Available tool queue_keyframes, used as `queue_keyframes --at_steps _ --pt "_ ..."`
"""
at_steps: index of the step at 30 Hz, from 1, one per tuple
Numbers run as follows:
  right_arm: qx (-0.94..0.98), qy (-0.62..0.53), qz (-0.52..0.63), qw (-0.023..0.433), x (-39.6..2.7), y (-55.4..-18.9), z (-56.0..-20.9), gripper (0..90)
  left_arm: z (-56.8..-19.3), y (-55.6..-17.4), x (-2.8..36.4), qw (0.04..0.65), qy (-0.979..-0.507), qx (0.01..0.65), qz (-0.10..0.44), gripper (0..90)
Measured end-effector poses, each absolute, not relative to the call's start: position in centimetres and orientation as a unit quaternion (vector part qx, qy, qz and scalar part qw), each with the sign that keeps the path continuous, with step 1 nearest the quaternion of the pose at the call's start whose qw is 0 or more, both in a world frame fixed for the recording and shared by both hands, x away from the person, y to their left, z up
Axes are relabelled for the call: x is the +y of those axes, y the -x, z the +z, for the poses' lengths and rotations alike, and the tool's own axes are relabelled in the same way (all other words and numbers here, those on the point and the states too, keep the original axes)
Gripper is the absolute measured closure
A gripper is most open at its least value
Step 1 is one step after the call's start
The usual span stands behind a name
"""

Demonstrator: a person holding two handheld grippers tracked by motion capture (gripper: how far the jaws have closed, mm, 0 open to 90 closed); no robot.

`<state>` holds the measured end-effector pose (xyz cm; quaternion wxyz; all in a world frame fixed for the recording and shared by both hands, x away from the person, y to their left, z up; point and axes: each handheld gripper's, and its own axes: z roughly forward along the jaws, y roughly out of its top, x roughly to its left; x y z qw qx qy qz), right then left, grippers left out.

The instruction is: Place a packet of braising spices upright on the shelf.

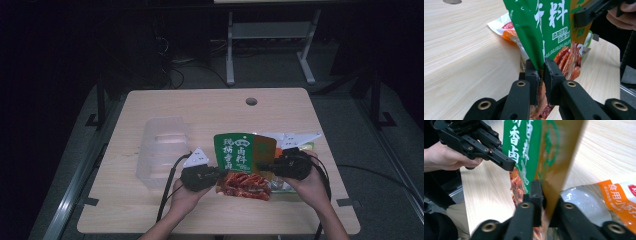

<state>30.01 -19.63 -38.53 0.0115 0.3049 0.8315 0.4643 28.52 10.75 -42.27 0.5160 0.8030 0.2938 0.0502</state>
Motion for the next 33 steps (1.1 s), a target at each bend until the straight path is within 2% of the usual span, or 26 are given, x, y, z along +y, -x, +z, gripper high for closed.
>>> queue_keyframes --at_steps 7,13,19,33 --pt "0.824 -0.305 0.477 -0.003 -19.8 -29.2 -38.2 89.4 -41.8 -27.6 11.3 0.513 -0.805 0.293 0.053 70.2" --pt "0.826 -0.296 0.481 0.006 -19.4 -28.3 -37.3 89.6 -41.6 -27.1 12.1 0.52 -0.8 0.296 0.047 60.2" --pt "0.827 -0.286 0.483 0.031 -19.1 -27.0 -36.0 89.7 -41.4 -26.3 13.1 0.518 -0.802 0.292 0.053 57.1" --pt "0.823 -0.28 0.493 0.04 -18.2 -27.3 -33.7 89.7 -41.7 -24.5 13.4 0.507 -0.815 0.278 0.042 55.9"
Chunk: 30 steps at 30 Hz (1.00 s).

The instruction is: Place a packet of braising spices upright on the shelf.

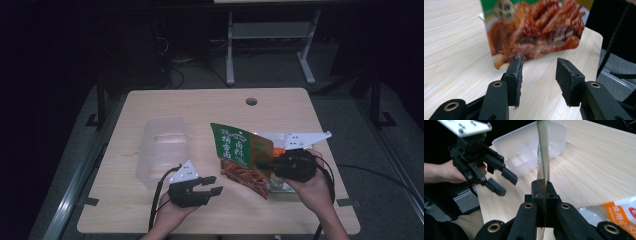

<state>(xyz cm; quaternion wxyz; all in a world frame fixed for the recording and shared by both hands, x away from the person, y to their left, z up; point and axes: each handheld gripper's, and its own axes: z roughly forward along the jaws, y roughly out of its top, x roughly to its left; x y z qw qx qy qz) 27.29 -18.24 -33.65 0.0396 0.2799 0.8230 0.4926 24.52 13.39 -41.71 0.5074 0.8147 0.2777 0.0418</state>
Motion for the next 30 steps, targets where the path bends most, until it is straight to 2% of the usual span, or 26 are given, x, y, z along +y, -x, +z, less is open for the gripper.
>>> queue_keyframes --at_steps 14,30 --pt "0.832 -0.261 0.488 0.05 -14.8 -29.5 -31.3 89.7 -42.1 -23.8 13.3 0.513 -0.817 0.262 0.022 54.5" --pt "0.847 -0.226 0.476 0.072 -7.2 -36.9 -27.6 89.7 -42.7 -23.8 13.0 0.489 -0.838 0.241 0.027 51.0"
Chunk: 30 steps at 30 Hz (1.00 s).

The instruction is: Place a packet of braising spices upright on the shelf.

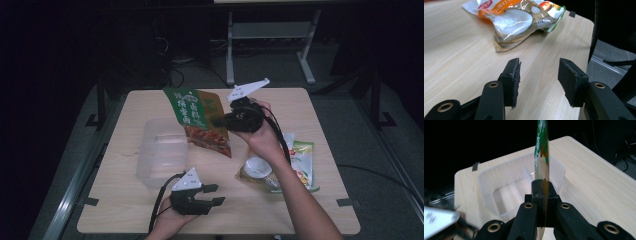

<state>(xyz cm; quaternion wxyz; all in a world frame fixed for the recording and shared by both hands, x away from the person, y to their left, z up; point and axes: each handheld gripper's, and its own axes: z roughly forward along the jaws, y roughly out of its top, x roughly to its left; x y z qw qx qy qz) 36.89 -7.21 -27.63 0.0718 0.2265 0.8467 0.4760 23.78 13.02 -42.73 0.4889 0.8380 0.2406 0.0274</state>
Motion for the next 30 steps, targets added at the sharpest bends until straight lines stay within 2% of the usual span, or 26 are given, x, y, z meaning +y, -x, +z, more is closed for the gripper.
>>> queue_keyframes --at_steps 14,30 --pt "0.847 -0.214 0.482 0.068 -1.6 -41.6 -27.2 89.7 -42.9 -23.8 13.0 0.491 -0.837 0.24 0.027 47.2" --pt "0.837 -0.219 0.499 0.032 3.5 -44.7 -30.8 89.7 -42.6 -23.6 13.7 0.497 -0.833 0.241 0.025 46.4"
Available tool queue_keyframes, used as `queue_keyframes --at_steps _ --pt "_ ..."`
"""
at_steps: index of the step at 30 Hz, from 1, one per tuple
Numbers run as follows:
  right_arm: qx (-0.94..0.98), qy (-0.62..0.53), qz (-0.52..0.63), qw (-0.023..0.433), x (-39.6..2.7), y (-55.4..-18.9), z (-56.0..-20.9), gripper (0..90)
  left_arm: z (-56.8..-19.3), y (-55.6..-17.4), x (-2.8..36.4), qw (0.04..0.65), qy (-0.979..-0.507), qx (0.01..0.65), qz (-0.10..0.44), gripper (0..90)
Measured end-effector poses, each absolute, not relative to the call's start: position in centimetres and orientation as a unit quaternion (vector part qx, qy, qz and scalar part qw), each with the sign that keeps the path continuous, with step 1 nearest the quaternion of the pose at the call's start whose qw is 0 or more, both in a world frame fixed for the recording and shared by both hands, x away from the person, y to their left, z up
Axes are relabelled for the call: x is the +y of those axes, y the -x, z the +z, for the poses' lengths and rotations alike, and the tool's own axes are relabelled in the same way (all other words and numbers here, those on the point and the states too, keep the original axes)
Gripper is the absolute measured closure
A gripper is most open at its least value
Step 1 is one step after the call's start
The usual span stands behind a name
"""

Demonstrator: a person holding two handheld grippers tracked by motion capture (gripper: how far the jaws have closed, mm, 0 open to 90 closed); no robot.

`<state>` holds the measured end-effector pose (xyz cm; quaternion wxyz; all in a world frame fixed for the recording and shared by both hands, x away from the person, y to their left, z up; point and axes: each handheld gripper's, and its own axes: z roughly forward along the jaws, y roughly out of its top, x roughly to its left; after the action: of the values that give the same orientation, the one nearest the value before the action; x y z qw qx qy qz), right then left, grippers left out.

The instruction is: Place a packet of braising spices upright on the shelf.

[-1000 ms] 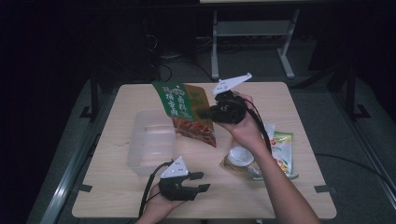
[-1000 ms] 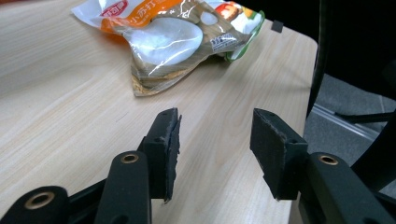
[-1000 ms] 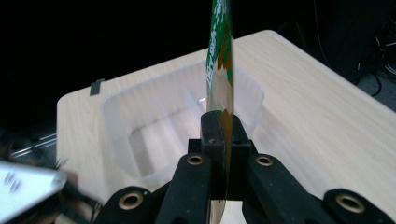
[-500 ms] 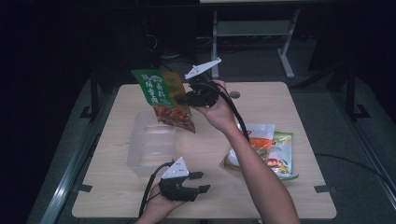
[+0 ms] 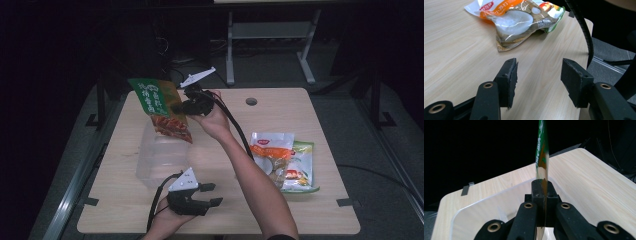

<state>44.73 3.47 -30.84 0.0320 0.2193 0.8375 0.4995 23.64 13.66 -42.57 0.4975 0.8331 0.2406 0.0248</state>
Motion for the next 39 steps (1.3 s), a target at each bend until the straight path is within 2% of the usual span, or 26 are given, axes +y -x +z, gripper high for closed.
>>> queue_keyframes --at_steps 15,21,27,32,35,36,39 --pt "0.829 -0.224 0.512 0.001 4.8 -46.0 -34.1 89.7 -42.7 -23.7 13.5 0.497 -0.835 0.233 0.026 46.9" --pt "0.838 -0.236 0.493 0.005 5.0 -46.3 -35.8 89.5 -42.7 -23.7 13.5 0.498 -0.835 0.234 0.026 46.9" --pt "0.814 -0.265 0.517 -0.025 3.7 -46.9 -37.2 89.3 -42.8 -23.8 13.5 0.499 -0.833 0.238 0.027 46.6" --pt "0.813 -0.268 0.516 -0.024 3.5 -46.9 -37.2 88.1 -42.9 -23.8 13.3 0.495 -0.835 0.238 0.026 45.9" --pt "0.819 -0.275 0.503 -0.017 3.6 -46.8 -37.0 72.7 -42.9 -23.7 13.3 0.493 -0.838 0.233 0.03 45.5" --pt "0.819 -0.275 0.503 -0.017 3.6 -46.8 -37.0 72.7 -42.9 -23.7 13.3 0.493 -0.838 0.233 0.03 45.2" --pt "0.821 -0.279 0.499 -0.009 2.8 -46.4 -36.3 63.5 -43.0 -23.8 13.2 0.493 -0.837 0.237 0.028 44.3"
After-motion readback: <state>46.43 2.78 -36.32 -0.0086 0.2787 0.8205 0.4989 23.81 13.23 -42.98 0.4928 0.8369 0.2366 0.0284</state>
